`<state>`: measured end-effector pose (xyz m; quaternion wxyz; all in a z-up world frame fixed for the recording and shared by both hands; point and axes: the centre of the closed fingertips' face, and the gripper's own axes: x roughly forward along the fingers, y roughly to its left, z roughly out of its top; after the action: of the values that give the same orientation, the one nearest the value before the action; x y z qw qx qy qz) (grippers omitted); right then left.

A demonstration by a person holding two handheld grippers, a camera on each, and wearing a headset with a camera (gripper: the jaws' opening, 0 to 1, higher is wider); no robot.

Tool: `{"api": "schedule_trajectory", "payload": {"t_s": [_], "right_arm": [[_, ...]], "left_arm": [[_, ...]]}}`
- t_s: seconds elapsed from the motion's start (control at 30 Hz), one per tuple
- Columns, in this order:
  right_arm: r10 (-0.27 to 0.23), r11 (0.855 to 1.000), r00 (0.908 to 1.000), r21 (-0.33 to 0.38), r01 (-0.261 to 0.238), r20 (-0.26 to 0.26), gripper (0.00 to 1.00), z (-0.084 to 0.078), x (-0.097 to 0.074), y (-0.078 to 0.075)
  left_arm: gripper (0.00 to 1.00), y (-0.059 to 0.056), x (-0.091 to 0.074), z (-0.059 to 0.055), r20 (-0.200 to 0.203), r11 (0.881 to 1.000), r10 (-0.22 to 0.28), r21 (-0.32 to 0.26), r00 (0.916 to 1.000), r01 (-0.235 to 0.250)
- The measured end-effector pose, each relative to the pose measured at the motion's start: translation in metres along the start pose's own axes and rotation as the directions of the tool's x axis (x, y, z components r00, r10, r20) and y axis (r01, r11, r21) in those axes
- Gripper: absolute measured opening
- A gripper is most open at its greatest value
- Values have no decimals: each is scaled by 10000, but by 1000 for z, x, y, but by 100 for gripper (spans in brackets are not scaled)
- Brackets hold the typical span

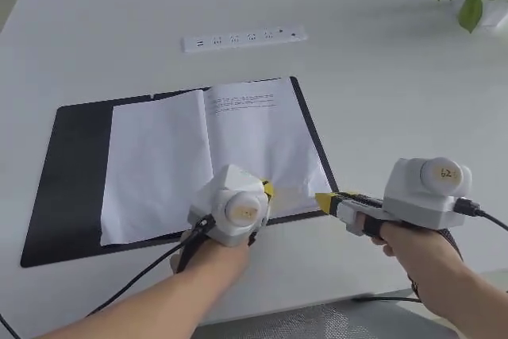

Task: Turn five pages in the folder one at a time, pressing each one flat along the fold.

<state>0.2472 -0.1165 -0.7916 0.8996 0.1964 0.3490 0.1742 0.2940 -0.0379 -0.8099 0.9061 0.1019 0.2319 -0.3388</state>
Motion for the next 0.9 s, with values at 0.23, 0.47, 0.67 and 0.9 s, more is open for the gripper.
{"api": "schedule_trajectory", "payload": {"t_s": [0.23,0.47,0.67,0.9], "right_arm": [[-14,9984,9997,559,0,235,0,5,-1,-3],[-32,9962,9994,870,2,340,0,5,0,-3],[198,9967,9980,771,-244,603,0,15,-4,6],[1007,9933,9879,452,-1066,1176,0,35,-9,37]], "left_arm": [[0,-1,0,0,-24,10000,26,-1,10000,-26],[0,0,0,1,-105,9999,60,-161,9999,-62],[0,1,-3,2,-292,9991,-134,-417,9995,122],[18,10,-24,5,-519,9966,-443,-713,9977,406]]}}
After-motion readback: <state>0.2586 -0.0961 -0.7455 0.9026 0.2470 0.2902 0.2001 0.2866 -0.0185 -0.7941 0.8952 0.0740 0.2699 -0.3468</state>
